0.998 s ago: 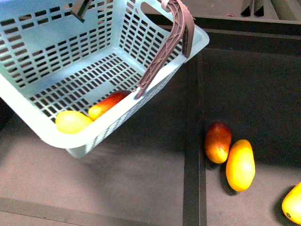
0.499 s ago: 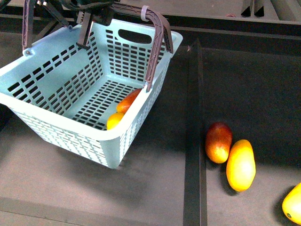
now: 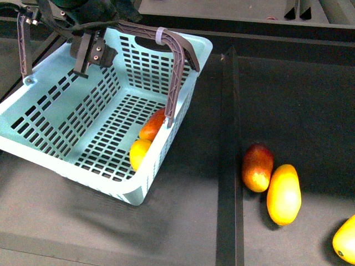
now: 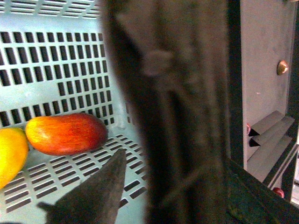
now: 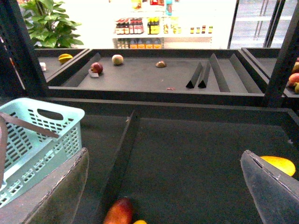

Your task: Pick lemon and mango into basket

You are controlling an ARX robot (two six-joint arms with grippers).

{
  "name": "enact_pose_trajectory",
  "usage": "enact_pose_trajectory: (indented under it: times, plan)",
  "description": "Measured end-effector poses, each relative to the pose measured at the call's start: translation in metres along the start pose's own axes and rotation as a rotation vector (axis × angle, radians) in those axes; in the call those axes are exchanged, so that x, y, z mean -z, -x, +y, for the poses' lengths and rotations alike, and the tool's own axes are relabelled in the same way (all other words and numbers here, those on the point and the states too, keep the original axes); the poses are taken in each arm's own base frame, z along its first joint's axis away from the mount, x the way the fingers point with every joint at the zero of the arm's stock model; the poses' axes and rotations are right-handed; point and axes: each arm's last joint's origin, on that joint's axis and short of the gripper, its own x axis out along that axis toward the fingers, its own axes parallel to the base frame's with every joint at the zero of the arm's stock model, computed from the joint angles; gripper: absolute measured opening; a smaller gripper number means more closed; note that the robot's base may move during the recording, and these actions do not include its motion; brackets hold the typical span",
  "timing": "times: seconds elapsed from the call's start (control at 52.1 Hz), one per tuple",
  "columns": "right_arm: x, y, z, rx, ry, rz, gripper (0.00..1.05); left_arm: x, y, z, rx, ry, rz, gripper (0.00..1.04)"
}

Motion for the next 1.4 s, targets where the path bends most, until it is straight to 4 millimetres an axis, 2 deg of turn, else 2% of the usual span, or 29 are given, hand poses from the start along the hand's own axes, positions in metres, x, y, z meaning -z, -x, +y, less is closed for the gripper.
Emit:
enact_pose_trajectory:
  times: [0.096, 0.25, 0.384, 0.48, 0.595, 0.672, 0.71, 0.768, 0.806, 0.864, 0.941, 1.094, 1.402]
  plan:
    - [0.0, 0.0, 0.0, 0.0, 0.0, 0.0, 0.96, -0.005, 0.012, 0.005, -0.004, 0.011, -0.022, 0.75]
    - [0.0, 0.0, 0.0, 0.0, 0.0, 0.0, 0.96, -0.023, 0.049, 0.012, -0.01, 0.044, -0.104, 0.99]
    - [0.0, 0.0, 0.0, 0.0, 0.0, 0.0, 0.96, -0.035, 0.086, 0.02, -0.071, 0.016, -0.201, 0.98]
    - [0.0, 0.0, 0.0, 0.0, 0.0, 0.0, 0.96, -0.033, 0.113, 0.019, -0.103, -0.079, -0.241, 0.98]
    - [0.0, 0.0, 0.0, 0.0, 0.0, 0.0, 0.96, -0.022, 0.134, 0.012, -0.069, -0.168, -0.241, 0.98]
    - [0.0, 0.0, 0.0, 0.0, 0.0, 0.0, 0.96, -0.018, 0.137, 0.01, -0.061, -0.189, -0.234, 0.98]
    - [0.0, 0.0, 0.0, 0.0, 0.0, 0.0, 0.96, -0.018, 0.133, 0.014, 0.003, -0.265, -0.223, 0.94]
    - [0.0, 0.0, 0.0, 0.001, 0.0, 0.0, 0.96, -0.022, 0.127, 0.026, 0.206, -0.421, -0.243, 0.83]
    - [0.0, 0.0, 0.0, 0.0, 0.0, 0.0, 0.96, -0.027, 0.13, 0.047, 0.346, -0.637, -0.345, 0.72]
    - [0.0, 0.0, 0.0, 0.0, 0.0, 0.0, 0.96, -0.037, 0.145, 0.068, 0.434, -0.886, -0.524, 0.58]
    - [0.0, 0.0, 0.0, 0.0, 0.0, 0.0, 0.96, -0.046, 0.166, 0.082, 0.459, -1.058, -0.669, 0.42]
    - [0.0, 0.0, 0.0, 0.0, 0.0, 0.0, 0.96, -0.052, 0.182, 0.129, 0.41, -1.196, -0.679, 0.03]
    - [0.0, 0.0, 0.0, 0.0, 0.0, 0.0, 0.96, -0.056, 0.207, 0.172, 0.405, -1.21, -0.692, 0.03]
